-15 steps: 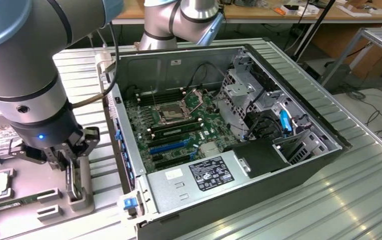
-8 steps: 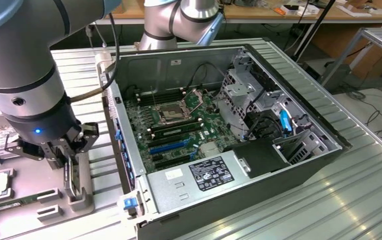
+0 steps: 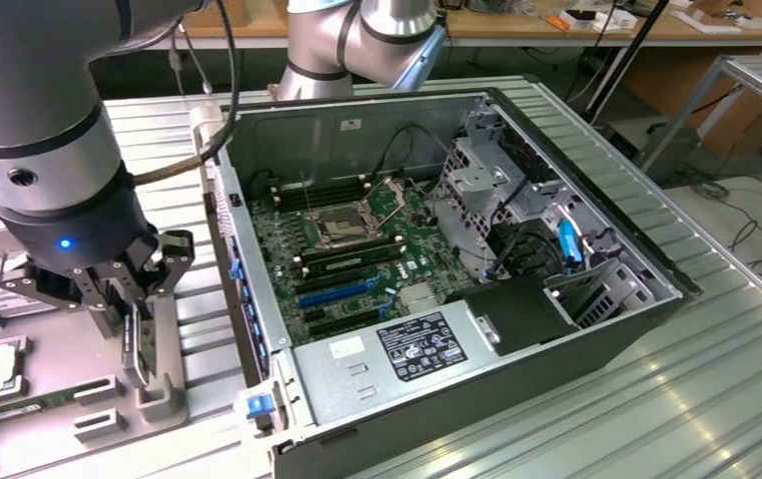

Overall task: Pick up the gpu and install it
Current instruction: 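Pick up the gpu and move the gpu toward the slot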

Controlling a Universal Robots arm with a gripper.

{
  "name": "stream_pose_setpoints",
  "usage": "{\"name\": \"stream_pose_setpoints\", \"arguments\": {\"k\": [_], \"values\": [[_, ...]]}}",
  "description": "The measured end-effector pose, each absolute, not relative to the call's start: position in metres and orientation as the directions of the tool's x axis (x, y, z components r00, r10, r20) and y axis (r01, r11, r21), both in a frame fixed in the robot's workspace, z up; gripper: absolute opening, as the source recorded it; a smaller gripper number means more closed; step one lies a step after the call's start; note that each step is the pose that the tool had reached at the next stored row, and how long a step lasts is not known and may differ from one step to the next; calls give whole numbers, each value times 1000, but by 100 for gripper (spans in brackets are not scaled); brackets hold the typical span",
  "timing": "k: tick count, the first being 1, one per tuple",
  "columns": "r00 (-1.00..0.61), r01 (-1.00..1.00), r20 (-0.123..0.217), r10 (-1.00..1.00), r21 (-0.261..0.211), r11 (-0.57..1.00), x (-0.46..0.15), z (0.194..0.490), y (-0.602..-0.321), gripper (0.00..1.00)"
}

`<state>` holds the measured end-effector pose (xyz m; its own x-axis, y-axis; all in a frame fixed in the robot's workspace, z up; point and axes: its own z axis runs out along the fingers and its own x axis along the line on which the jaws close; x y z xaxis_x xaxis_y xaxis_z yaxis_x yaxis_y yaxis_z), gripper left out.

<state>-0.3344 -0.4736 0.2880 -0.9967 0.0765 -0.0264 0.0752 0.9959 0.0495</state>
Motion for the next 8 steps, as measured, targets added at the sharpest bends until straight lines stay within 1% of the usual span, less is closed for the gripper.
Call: {"name": "stream_pose_setpoints", "arguments": {"k": [8], "values": [[-997,75,-26,77,50,996,-334,307,-474,27]]}}
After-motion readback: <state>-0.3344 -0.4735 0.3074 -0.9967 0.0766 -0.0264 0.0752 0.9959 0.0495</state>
